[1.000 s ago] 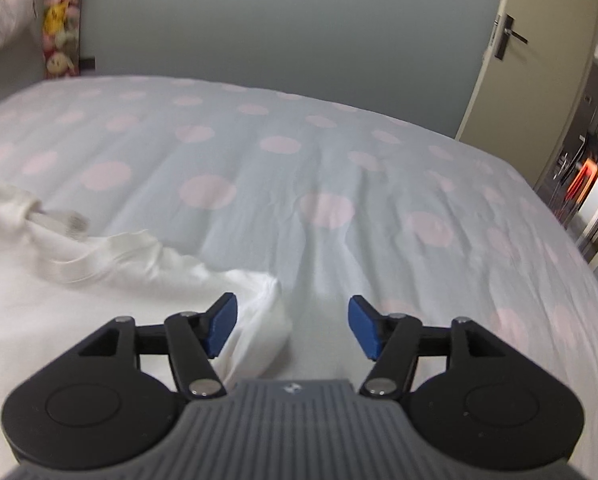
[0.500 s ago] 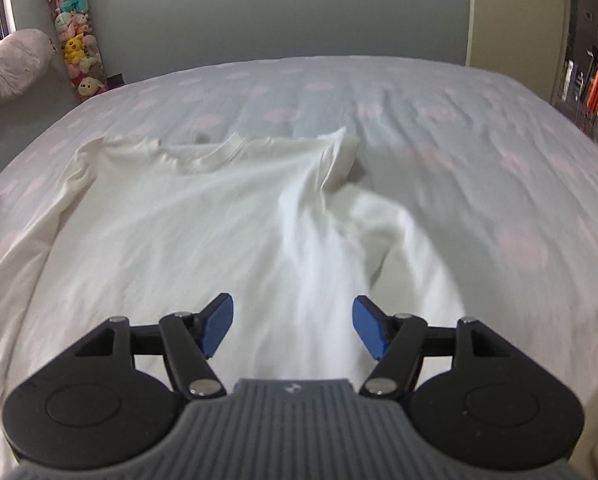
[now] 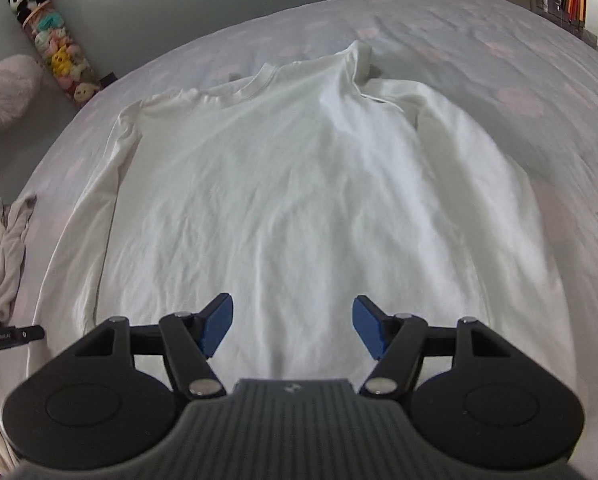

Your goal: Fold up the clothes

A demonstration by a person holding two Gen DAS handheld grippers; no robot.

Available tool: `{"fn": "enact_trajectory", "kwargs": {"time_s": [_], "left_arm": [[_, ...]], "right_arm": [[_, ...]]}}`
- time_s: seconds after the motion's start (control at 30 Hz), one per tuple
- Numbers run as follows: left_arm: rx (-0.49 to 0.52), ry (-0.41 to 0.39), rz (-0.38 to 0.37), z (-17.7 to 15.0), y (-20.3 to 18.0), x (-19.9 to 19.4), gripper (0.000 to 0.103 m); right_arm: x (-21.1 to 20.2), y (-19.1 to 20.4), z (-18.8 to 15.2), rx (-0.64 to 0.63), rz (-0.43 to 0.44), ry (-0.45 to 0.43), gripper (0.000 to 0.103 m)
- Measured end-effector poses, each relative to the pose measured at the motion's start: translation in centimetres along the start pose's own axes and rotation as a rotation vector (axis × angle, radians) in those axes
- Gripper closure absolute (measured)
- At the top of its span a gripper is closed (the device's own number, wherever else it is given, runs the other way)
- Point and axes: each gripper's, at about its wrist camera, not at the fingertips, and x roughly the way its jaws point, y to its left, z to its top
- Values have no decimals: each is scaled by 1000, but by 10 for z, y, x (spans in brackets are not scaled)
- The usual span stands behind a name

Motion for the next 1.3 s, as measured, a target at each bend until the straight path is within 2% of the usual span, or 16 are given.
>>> {"fn": "enact_trajectory", "kwargs": {"time_s": [0.13,0.37,0.5,0.73,0.87,1.0,1.03,1.07,1.1,1.13,1.17,1.3], "left_arm": [[-21,-25,-27,1,6,0,102],[-30,-166,37,30,29,-33,102],[-33,-254,140,54,58,-46,102],[-82,-380,377,75,104,-45,102],[-103,-325,417,75,119,-23,102],[-96,-264,404,71,117,-3,101],[-97,-261,401,71,116,-1,97],[-91,-265,398,71,115,-1,85],[-82,-270,386,71,113,-2,77],[-77,-279,368,72,111,-5,62],[-71,-294,359,72,108,-9,52],[-20,-337,359,75,91,-19,49]], "right_arm": [[-8,13,-3,-23,-11,-1,34],[-14,23,-5,-65,-57,15,34],[-12,23,0,-80,-84,29,34],[-4,23,8,-122,-121,51,34],[1,17,16,-119,-146,72,34],[6,9,25,-116,-179,84,34],[7,6,28,-112,-184,88,34],[8,3,30,-105,-189,93,34],[9,0,32,-100,-193,95,34],[8,-2,33,-103,-198,94,34],[8,-4,34,-107,-203,93,34],[5,-19,39,-147,-238,89,34]]}}
